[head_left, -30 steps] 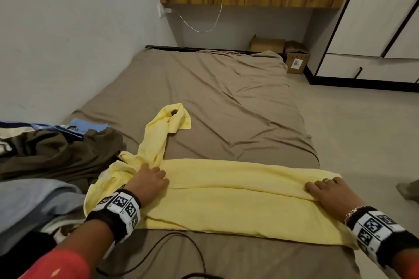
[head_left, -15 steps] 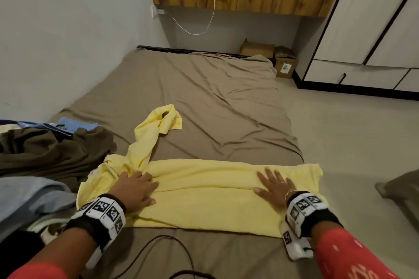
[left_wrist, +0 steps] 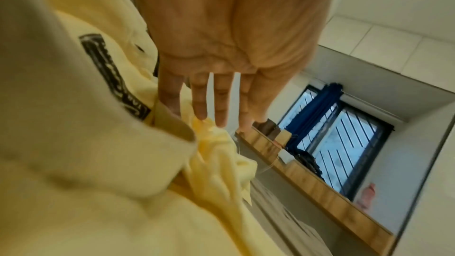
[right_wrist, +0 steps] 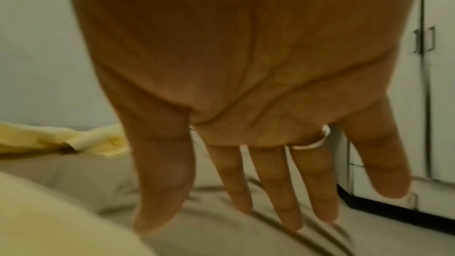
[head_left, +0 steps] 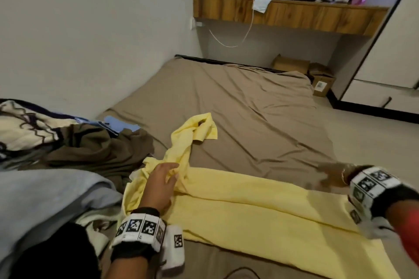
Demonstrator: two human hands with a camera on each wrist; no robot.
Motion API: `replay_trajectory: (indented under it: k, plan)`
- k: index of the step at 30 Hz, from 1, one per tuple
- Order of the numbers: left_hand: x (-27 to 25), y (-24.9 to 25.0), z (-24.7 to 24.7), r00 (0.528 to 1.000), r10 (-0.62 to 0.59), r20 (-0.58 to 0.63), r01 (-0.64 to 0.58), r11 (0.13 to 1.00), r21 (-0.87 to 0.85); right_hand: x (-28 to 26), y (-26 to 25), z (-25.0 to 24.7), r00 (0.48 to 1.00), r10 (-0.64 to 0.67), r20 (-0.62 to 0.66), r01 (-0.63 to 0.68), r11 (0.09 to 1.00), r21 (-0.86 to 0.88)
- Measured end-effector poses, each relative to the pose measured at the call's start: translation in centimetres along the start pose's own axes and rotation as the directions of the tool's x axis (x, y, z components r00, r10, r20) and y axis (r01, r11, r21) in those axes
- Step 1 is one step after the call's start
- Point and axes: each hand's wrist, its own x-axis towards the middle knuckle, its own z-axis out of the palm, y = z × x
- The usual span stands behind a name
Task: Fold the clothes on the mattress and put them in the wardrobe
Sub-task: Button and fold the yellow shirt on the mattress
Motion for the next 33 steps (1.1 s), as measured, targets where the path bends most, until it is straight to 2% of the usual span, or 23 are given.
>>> replay_trajectory:
  k: [2, 5, 8, 10, 13, 15, 16, 17, 18, 20, 21, 22, 24, 25, 27, 28, 30, 31, 33]
  plan:
    - [0.7, -0.4, -0.5, 0.998, -0.03, -0.061, 0.028, 0.999, -0.029, 0.8, -3.9, -4.5, 0.985, -0.128, -0.114, 0.128, 0.992, -0.003]
    - [1.9, -1.6, -1.5, 0.988, -0.001, -0.154, 0.006, 1.0, 0.03, 4.2, -11.5, -9.4, 0.915, -0.322, -0.245, 0.343, 0.938, 0.049]
    - [2.6, -2.6, -2.5, 0.997, -0.039, -0.069, 0.043, 0.998, 0.046, 7.3, -18.9, -11.3, 0.804, -0.476, -0.357, 0.487, 0.871, -0.065]
    - [2.9, -3.0, -3.1, 0.995, -0.1, 0.018, 0.099, 0.994, 0.045, 8.5, -23.5, -11.2, 0.724, -0.579, -0.376, 0.573, 0.808, -0.141]
    - [3.1, -3.4, -3.5, 0.987, -0.133, 0.091, 0.128, 0.99, 0.06, 9.4, -28.5, -9.8, 0.689, -0.652, -0.315, 0.604, 0.758, -0.247]
    - [3.3, -3.9, -3.6, 0.986, -0.139, 0.087, 0.134, 0.989, 0.065, 9.8, -28.9, -9.6, 0.682, -0.675, -0.282, 0.584, 0.734, -0.347]
    - [3.5, -4.1, -3.6, 0.989, -0.137, 0.058, 0.133, 0.988, 0.074, 9.4, -28.1, -10.0, 0.665, -0.67, -0.332, 0.6, 0.743, -0.298]
    - [3.6, -4.3, -3.6, 0.989, -0.147, 0.017, 0.146, 0.986, 0.082, 9.1, -26.8, -10.4, 0.612, -0.662, -0.433, 0.652, 0.732, -0.198]
    - [3.7, -4.5, -3.7, 0.985, -0.169, -0.013, 0.17, 0.983, 0.074, 8.8, -25.4, -10.8, 0.527, -0.642, -0.556, 0.715, 0.689, -0.119]
    - [3.9, -4.8, -3.6, 0.98, -0.194, -0.039, 0.195, 0.98, 0.036, 6.9, -22.3, -11.4, 0.32, -0.597, -0.736, 0.772, 0.615, -0.164]
    - [3.9, -4.9, -3.6, 0.98, -0.193, -0.046, 0.194, 0.981, 0.024, 5.8, -20.9, -11.2, 0.222, -0.601, -0.768, 0.763, 0.597, -0.247]
    - [3.9, -4.8, -3.6, 0.981, -0.188, -0.055, 0.19, 0.982, 0.024, 4.6, -19.7, -10.6, 0.163, -0.623, -0.765, 0.728, 0.599, -0.333]
    - [3.9, -4.8, -3.6, 0.982, -0.176, -0.076, 0.178, 0.984, 0.025, 2.2, -18.2, -8.3, 0.132, -0.672, -0.729, 0.622, 0.629, -0.467]
    - [3.7, -4.7, -3.6, 0.98, -0.178, -0.085, 0.181, 0.983, 0.021, 1.6, -17.4, -6.7, 0.147, -0.679, -0.719, 0.572, 0.651, -0.499]
    - [3.5, -4.5, -3.7, 0.977, -0.187, -0.106, 0.191, 0.981, 0.023, 2.0, -16.2, -3.1, 0.259, -0.683, -0.683, 0.473, 0.706, -0.527]
    - [3.4, -4.4, -3.6, 0.976, -0.188, -0.115, 0.191, 0.981, 0.02, 2.4, -15.6, -1.3, 0.329, -0.666, -0.669, 0.426, 0.737, -0.524]
    - [3.2, -4.3, -3.6, 0.972, -0.194, -0.129, 0.197, 0.98, 0.013, 3.2, -14.4, 1.3, 0.538, -0.584, -0.607, 0.371, 0.811, -0.452]
    - [3.1, -4.3, -3.6, 0.972, -0.197, -0.13, 0.2, 0.98, 0.014, 3.5, -14.0, 2.0, 0.611, -0.536, -0.582, 0.362, 0.843, -0.397]
    - [3.1, -4.6, -3.6, 0.974, -0.191, -0.125, 0.196, 0.98, 0.029, 3.0, -12.8, 2.1, 0.66, -0.429, -0.617, 0.35, 0.902, -0.253]
